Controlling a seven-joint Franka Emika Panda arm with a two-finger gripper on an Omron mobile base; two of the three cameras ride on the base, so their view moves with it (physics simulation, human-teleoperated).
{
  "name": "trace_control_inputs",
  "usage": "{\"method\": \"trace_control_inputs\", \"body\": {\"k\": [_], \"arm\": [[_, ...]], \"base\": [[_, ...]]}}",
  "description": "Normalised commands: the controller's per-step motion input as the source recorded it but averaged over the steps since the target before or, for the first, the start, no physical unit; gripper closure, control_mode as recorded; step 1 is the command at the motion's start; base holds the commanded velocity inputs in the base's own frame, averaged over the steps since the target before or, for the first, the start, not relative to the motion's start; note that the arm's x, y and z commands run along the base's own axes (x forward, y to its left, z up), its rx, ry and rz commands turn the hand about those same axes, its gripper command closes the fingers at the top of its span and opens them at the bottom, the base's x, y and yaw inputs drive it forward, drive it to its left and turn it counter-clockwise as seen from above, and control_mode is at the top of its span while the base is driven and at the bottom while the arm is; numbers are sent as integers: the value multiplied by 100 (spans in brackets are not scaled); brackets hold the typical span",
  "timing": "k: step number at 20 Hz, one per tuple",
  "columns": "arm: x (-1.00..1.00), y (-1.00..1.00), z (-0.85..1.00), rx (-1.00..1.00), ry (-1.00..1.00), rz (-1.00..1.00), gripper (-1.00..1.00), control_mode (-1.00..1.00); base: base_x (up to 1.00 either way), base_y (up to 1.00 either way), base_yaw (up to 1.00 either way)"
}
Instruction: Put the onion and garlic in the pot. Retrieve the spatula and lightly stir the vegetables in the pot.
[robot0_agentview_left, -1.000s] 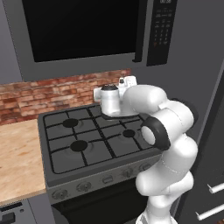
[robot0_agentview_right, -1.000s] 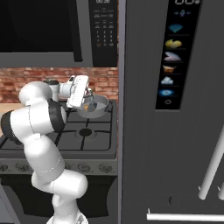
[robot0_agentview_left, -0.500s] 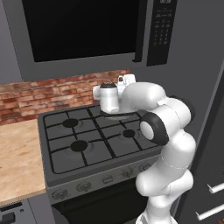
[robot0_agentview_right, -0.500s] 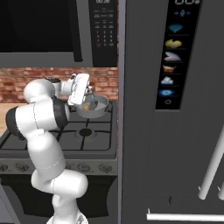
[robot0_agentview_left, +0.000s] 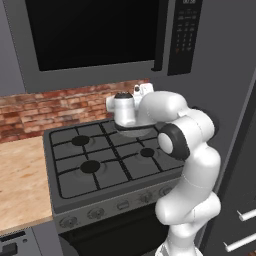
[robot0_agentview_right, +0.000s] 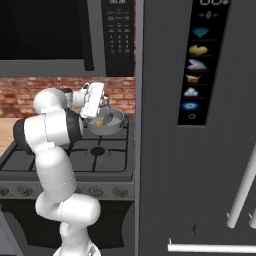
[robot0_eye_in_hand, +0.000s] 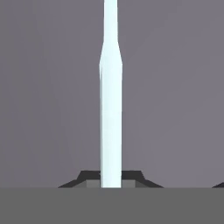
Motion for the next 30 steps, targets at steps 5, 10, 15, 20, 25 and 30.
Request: {"method": "trace_control_inputs", "body": {"k": [5,10,15,20,25,30], "arm": [[3,0,0,0,0,0,100,-100],[1,0,-9,-9,5,0,100,-100],[0,0,0,-11,5,0,100,-100],[13,4,1,-8,2,0,100,-100],[51,14,3,-3,0,0,100,-100],[45,12,-8,-2,0,0,100,-100]], "base": [[0,0,0],[0,0,0],[0,0,0],[0,0,0],[0,0,0],[0,0,0]]}}
